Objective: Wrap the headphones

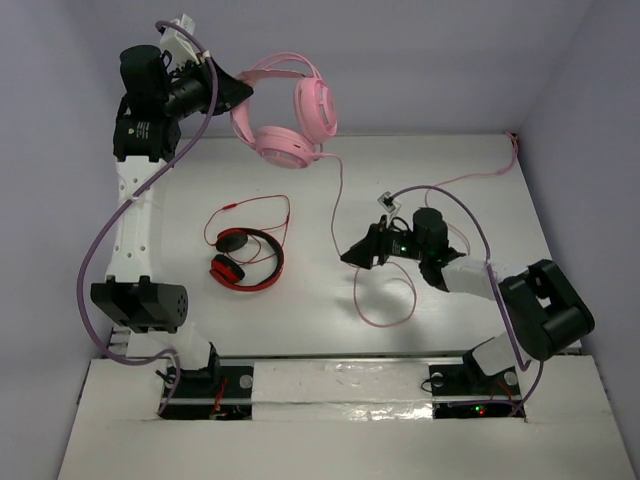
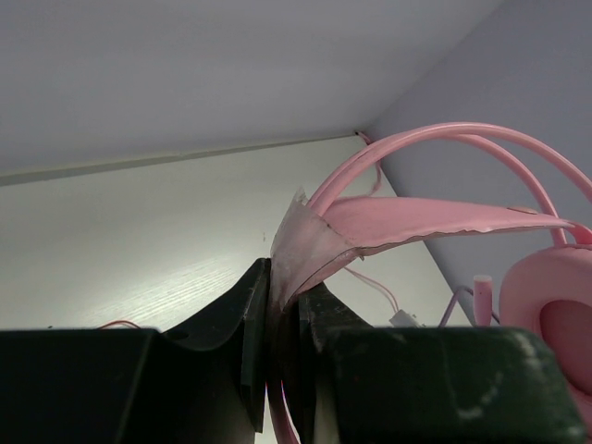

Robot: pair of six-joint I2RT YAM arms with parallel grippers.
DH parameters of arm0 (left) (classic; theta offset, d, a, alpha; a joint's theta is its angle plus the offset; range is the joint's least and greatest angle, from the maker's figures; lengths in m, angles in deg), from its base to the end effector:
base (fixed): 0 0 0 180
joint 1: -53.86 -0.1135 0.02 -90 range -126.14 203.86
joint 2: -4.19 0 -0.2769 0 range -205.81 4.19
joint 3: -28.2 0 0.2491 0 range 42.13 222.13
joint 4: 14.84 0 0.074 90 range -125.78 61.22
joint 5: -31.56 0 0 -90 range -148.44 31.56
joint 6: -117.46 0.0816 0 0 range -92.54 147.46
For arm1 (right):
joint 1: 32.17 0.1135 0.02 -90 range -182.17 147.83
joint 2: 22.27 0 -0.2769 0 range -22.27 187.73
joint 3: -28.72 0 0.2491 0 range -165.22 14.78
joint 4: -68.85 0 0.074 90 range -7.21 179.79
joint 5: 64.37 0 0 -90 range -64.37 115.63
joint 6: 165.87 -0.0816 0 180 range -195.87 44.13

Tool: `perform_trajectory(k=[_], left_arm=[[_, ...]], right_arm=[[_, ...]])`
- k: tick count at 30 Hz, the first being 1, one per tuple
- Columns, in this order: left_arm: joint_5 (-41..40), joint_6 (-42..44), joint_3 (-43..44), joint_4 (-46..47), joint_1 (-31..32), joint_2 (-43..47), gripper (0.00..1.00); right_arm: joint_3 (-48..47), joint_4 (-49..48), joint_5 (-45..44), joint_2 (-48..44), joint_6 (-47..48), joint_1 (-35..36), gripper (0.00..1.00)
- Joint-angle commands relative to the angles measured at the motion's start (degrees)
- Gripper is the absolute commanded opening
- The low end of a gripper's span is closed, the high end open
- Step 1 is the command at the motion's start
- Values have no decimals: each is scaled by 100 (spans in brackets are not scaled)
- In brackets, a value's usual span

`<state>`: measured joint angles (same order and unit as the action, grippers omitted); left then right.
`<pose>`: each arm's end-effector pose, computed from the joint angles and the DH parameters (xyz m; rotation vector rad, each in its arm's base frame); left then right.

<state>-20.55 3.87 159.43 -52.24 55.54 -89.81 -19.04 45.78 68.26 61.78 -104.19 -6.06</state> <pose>0.3744 -0.0611 0.5400 0.2265 1.6245 -0.8582 0.2653 0.1916 0.2108 -0.5393 1.8716 1.3200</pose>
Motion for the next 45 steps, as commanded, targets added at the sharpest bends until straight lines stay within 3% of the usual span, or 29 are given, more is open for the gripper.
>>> perform_trajectory(k=[1, 7, 9, 10, 11, 13, 18, 22, 25, 30, 32, 33, 34, 37, 45], left_arm=[[360, -523, -57, 746, -9, 320, 0], [263, -558, 170, 650, -62, 207, 0], [132, -541, 372, 563, -123, 49, 0], [18, -524, 451, 449, -184, -22, 0], [-1, -541, 574, 422, -237, -135, 0], [43, -663, 575, 526, -430, -207, 0], [333, -1216, 601, 887, -826, -303, 0], [447, -1402, 733, 1010, -1133, -356, 0], [465, -1464, 690, 1063, -1291, -339, 0], [509, -1569, 348, 1265, -1345, -207, 0], [632, -1779, -203, 1659, -1345, -15, 0], [658, -1858, -468, 1844, -1345, 91, 0], [693, -1938, -723, 2202, -1345, 188, 0], [571, -2044, -1708, 2670, -1345, 566, 0], [-404, -1798, -3826, 2944, -731, 1278, 0]], right_arm=[[-221, -368, 359, 278, -78, 253, 75], [-161, 142, 124, 130, 116, 536, 73], [-46, 107, -35, -2, 63, 693, 67], [7, 107, -253, -38, 11, 694, 55], [129, 55, -368, -73, -42, 694, 51], [262, 1, -527, -196, -112, 694, 49], [499, 54, -774, -468, -148, 747, 49], [500, 36, -660, -390, -183, 869, 61], [430, 177, -703, -249, -148, 870, 61], [491, 343, -949, -275, -236, 922, 67], [482, 571, -1309, -319, -218, 922, 68], [465, 616, -1388, -389, -218, 922, 65], [456, 643, -1459, -442, -244, 922, 46], [394, 932, -1793, -844, -288, 922, 0], [-1194, 3163, -3400, -1462, 88, 1142, 0]])
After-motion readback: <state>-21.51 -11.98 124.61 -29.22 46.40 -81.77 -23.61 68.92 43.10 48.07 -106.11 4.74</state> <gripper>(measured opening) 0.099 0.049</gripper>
